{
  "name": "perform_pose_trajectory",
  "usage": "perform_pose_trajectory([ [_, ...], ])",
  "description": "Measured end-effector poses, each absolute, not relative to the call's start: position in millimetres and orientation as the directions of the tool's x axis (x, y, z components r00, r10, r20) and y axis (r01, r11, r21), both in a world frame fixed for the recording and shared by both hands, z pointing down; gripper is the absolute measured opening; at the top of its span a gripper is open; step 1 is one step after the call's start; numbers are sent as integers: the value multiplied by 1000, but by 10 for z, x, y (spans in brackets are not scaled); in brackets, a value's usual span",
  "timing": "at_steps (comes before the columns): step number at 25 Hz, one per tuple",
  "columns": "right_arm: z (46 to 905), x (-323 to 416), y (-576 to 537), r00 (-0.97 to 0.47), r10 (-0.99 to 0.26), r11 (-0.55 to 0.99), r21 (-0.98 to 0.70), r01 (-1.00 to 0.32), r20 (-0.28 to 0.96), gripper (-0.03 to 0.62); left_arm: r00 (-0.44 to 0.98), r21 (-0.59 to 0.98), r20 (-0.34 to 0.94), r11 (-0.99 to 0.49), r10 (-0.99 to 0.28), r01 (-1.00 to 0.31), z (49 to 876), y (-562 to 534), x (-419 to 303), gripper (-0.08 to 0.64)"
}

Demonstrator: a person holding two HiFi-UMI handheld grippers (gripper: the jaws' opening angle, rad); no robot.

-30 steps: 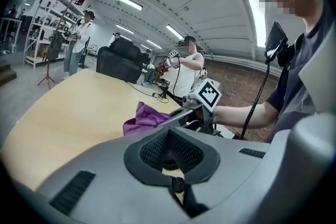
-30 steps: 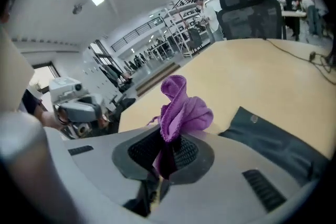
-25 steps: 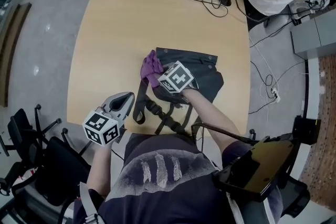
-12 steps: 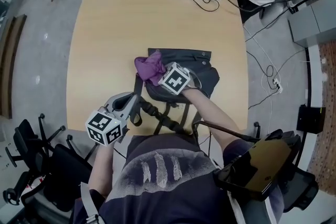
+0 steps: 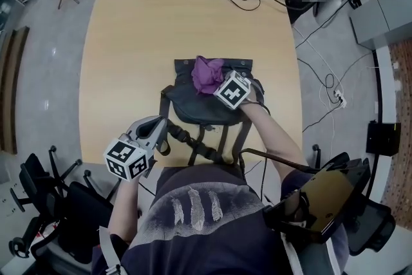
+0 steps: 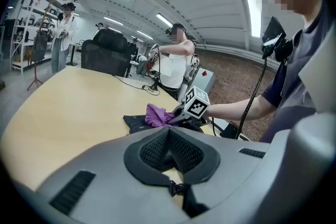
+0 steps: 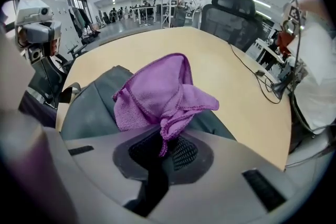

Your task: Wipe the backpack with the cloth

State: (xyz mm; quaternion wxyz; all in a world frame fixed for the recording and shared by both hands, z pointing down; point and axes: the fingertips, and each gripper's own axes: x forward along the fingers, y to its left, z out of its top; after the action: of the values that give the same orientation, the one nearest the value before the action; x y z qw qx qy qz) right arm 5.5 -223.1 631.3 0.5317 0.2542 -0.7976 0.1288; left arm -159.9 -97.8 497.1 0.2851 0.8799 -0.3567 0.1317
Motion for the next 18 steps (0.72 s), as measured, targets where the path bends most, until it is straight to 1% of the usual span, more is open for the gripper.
perform_pose_trajectory([
  [8, 6268, 409, -2328, -265, -300, 828, 113, -549, 916, 31, 717, 396, 440, -601, -540, -695, 4935, -1025, -1428, 7],
  [18, 6257, 1228, -2542, -150, -332, 775, 179, -606, 931, 31, 708, 390, 464, -594, -533, -703, 4983, -1033, -1364, 7],
])
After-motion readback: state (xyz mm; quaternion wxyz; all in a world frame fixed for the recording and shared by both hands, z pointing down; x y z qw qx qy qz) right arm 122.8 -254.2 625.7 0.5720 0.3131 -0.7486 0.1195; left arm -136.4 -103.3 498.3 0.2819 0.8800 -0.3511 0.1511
